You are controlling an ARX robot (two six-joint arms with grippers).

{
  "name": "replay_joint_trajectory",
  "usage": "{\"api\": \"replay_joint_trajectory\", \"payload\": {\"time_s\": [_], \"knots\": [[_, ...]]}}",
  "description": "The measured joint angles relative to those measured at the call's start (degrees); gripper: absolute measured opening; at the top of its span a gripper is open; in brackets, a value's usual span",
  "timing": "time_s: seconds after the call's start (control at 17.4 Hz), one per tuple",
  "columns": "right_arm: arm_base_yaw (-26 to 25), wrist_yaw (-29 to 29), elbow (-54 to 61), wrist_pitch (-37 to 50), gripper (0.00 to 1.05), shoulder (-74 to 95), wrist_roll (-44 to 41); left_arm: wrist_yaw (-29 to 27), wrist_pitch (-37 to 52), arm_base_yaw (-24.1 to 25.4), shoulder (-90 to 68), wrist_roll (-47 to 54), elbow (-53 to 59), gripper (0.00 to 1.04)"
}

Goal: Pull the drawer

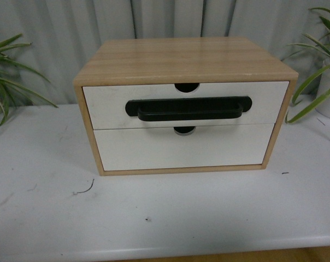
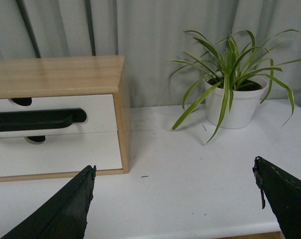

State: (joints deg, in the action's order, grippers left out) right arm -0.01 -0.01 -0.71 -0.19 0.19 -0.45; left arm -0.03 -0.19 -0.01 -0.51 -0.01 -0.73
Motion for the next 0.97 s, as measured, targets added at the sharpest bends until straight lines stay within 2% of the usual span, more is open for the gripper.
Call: {"api": "replay_joint_trajectory", "payload": {"time_s": [0.97], "knots": [[0.0, 0.0, 0.0, 0.0, 0.98, 0.0, 0.0, 0.0, 0.0, 0.0, 0.0, -0.02, 0.0, 0.98]]}}
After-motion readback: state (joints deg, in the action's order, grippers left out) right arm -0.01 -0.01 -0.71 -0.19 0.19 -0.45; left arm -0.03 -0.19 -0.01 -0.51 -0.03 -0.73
